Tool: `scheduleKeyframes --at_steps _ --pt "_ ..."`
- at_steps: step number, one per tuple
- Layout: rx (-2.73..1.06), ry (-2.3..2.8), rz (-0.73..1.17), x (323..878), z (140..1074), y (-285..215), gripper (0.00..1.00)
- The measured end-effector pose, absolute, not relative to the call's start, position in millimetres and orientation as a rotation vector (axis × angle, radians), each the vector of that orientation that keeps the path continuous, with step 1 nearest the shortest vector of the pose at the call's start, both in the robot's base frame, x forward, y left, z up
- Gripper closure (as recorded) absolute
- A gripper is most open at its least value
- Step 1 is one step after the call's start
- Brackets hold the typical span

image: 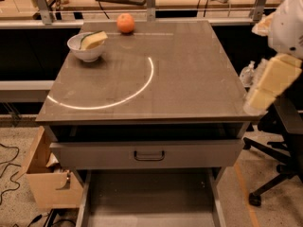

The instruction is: Pick sponge from white bowl and place on counter

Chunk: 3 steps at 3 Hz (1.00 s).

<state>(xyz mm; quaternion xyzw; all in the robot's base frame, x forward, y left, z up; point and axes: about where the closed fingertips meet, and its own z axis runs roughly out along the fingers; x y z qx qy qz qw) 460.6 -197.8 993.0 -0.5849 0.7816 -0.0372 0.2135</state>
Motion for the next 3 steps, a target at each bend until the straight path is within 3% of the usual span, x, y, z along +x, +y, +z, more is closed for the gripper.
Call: scheduleKeyframes --at_steps 3 --pt "-1.103 1.935 0.245 562 1026 -89 0.0"
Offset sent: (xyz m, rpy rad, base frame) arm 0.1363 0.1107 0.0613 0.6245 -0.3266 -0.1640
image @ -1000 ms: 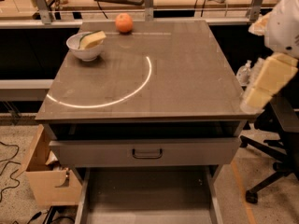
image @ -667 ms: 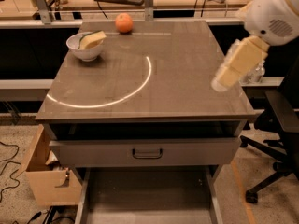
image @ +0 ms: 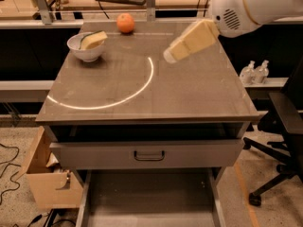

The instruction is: Pick sponge from white bowl and place on counter

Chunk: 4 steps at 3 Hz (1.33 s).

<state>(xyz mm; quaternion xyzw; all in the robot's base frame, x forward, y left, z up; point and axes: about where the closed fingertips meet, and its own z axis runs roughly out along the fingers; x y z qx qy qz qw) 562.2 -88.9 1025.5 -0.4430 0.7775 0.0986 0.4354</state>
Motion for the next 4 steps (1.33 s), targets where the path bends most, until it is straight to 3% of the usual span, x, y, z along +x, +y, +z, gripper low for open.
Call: scheduleKeyframes --at_steps 1,4 --pt "-0.956 1.884 0.335 579 1029 -50 0.0" --pt "-0.894 1.796 0.346 626 1039 -24 0.0"
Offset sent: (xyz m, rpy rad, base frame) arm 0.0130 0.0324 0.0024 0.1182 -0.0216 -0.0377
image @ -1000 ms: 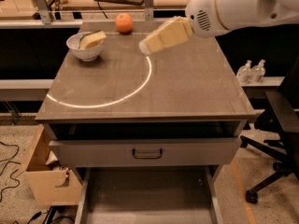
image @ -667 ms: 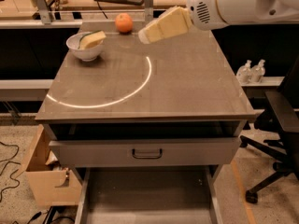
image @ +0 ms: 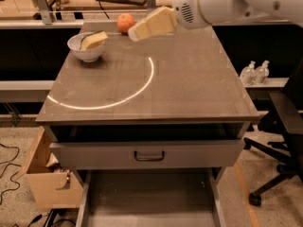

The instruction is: Pick sponge from white bowl and place on counter

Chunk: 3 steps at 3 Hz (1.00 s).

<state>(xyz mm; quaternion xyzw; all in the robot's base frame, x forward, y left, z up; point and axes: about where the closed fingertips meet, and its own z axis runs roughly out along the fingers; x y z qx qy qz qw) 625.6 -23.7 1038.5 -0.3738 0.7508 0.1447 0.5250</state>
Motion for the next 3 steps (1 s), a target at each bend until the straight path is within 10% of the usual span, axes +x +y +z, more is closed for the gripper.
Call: scheduleKeyframes --at_steps 3 --pt "-0.822 1.748 0.453 726 987 81 0.0"
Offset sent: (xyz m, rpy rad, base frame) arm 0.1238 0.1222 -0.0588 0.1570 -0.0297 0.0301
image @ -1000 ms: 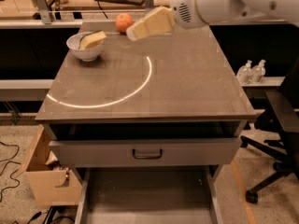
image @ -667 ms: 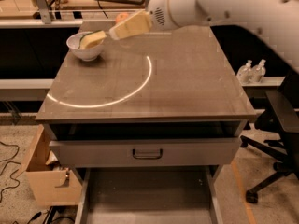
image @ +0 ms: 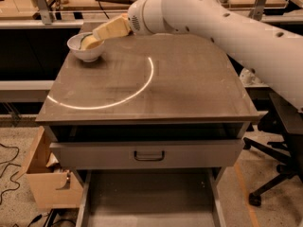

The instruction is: Pick sponge from white bowl and place on counter

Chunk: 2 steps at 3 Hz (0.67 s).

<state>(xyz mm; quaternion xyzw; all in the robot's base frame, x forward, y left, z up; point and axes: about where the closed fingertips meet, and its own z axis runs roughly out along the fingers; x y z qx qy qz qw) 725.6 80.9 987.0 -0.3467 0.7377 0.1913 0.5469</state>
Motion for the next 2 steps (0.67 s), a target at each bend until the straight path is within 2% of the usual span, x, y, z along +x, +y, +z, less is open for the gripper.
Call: scheduleKeyframes --at_steps 2 --pt "-0.723 1.816 0.492 753 963 108 0.0"
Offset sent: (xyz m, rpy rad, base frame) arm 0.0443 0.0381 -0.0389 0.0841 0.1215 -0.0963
